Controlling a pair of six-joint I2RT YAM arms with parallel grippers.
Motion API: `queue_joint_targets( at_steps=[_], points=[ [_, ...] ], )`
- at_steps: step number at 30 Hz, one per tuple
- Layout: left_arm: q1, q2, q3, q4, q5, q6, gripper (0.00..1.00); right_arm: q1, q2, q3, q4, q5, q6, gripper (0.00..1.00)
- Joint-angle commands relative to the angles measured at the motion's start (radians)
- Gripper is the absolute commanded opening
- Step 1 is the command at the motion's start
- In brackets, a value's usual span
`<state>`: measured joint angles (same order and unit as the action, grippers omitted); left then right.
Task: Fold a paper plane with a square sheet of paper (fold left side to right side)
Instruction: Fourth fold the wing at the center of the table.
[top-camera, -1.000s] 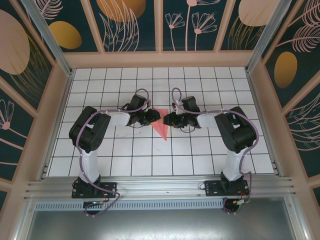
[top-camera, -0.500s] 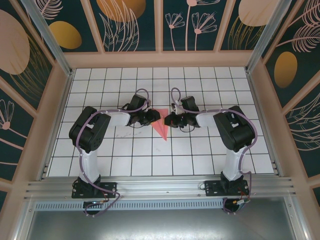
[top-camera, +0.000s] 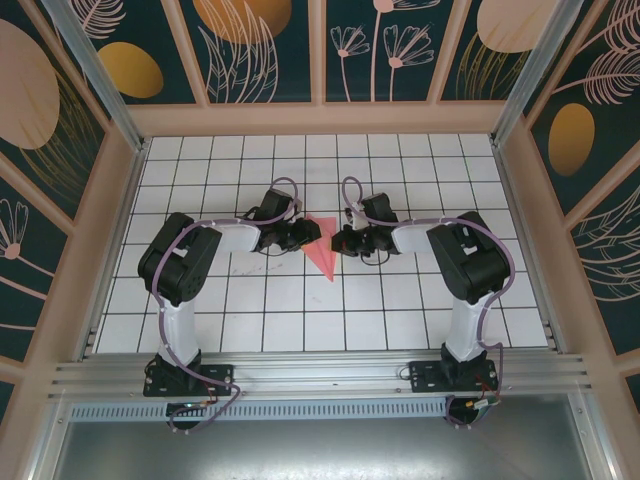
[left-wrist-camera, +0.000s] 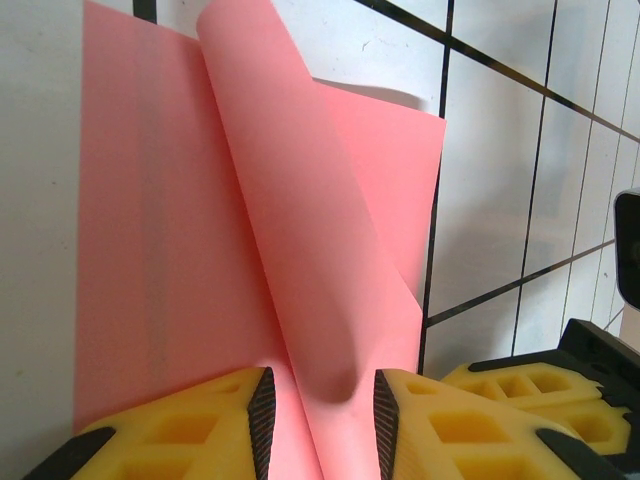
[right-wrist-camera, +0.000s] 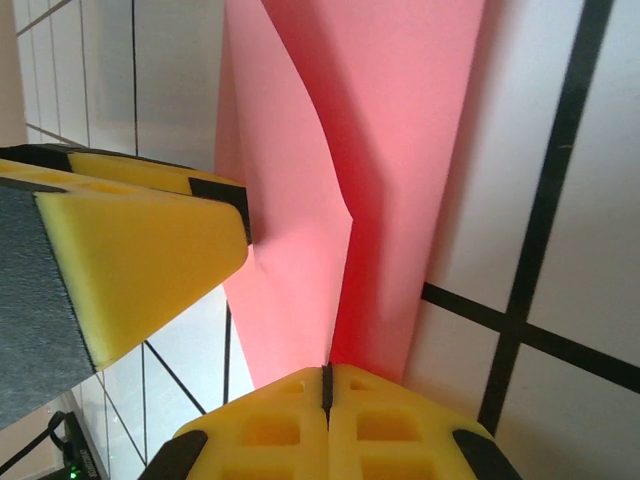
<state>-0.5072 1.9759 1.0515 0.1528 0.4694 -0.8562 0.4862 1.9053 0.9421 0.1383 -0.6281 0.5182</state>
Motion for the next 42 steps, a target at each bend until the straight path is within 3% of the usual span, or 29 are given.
queue_joint_targets(
  at_steps=[1, 25, 36, 42],
  points=[
    [-0.007, 0.008, 0.001, -0.055, -0.026, 0.027, 0.34, 0.0, -0.002, 0.011, -0.035, 0.029, -0.027, 0.0],
    [-0.007, 0.001, -0.005, -0.052, -0.026, 0.026, 0.34, 0.0, 0.008, 0.012, -0.09, 0.085, -0.047, 0.0],
    [-0.005, -0.09, 0.055, -0.11, -0.051, 0.063, 0.4, 0.003, 0.047, 0.022, -0.183, 0.125, -0.066, 0.0],
    [-0.008, -0.06, 0.087, -0.063, 0.04, 0.042, 0.25, 0.01, 0.06, 0.029, -0.185, 0.127, -0.067, 0.0]
  ],
)
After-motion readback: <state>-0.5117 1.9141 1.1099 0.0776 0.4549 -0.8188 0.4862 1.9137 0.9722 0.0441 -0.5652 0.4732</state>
